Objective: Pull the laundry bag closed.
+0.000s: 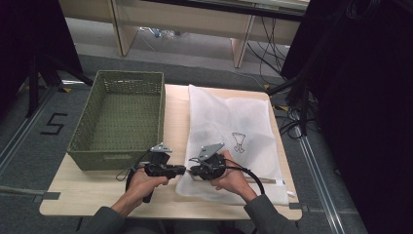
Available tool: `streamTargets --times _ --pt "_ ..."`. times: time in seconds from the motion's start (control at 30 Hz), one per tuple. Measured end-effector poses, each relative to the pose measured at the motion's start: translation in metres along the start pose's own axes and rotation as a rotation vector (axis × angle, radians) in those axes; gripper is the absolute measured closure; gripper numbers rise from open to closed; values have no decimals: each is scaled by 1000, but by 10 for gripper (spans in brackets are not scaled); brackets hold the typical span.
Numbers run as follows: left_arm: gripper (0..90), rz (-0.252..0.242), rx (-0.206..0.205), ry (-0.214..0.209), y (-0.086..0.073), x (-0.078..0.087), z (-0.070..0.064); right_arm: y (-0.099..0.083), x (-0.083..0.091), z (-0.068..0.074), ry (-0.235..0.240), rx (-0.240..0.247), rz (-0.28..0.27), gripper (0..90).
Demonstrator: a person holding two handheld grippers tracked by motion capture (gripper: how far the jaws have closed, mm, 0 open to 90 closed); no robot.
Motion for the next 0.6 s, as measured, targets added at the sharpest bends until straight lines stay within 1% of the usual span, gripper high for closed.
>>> streamTargets --times 0.03,0.07,0.1,0.17,0.2,0.23,0.27,0.3,0.33,0.37,0.4,0.47,0.5,0.53,0.57,0.6 --pt "842 0 0 0 0 0 0 1 0 -1 6 5 -5 848" --pt "842 1 -2 0 0 0 0 0 0 -1 6 -5 -1 850" --pt "841 1 -2 0 0 0 0 0 0 -1 6 -5 -1 850" --pt "836 0 -2 -3 0 -1 0 0 -1 0 3 9 3 873" --pt "826 2 1 -8 0 -1 0 0 0 -1 -13 3 15 874" --pt "811 2 1 -8 0 -1 0 0 0 -1 -13 3 15 874" --pt "790 4 26 -14 -2 -1 1 1 -1 1 -9 -6 13 875" --pt "772 4 26 -14 -2 -1 1 1 -1 1 -9 -6 13 875" --pt "760 14 35 -17 -4 -2 2 1 0 2 -7 -20 12 875" --pt "758 14 35 -17 -4 -2 2 1 0 2 -7 -20 12 875" --pt "755 16 53 -25 -4 -3 3 2 2 2 -5 -6 6 875" --pt "748 12 69 -32 -4 -3 3 2 2 2 -6 -4 7 875" --pt "746 12 69 -32 -4 -3 3 2 2 2 -8 -3 10 875" --pt "749 12 82 -42 -4 -4 4 2 2 2 -10 -1 9 875" --pt "756 13 85 -44 -4 -4 4 2 2 2 -13 -12 13 874" --pt "771 9 97 -46 -4 -4 5 2 2 2 -13 -12 12 875"
Point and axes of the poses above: each handheld gripper's, and its own axes: x roughly backward along the jaws, y roughly out of its top, z roughly to its left, the point moved 5 cm from there along -x, roughly forward along the jaws, and after that the axes turned 14 degrees about -x, right-handed, at the moved point
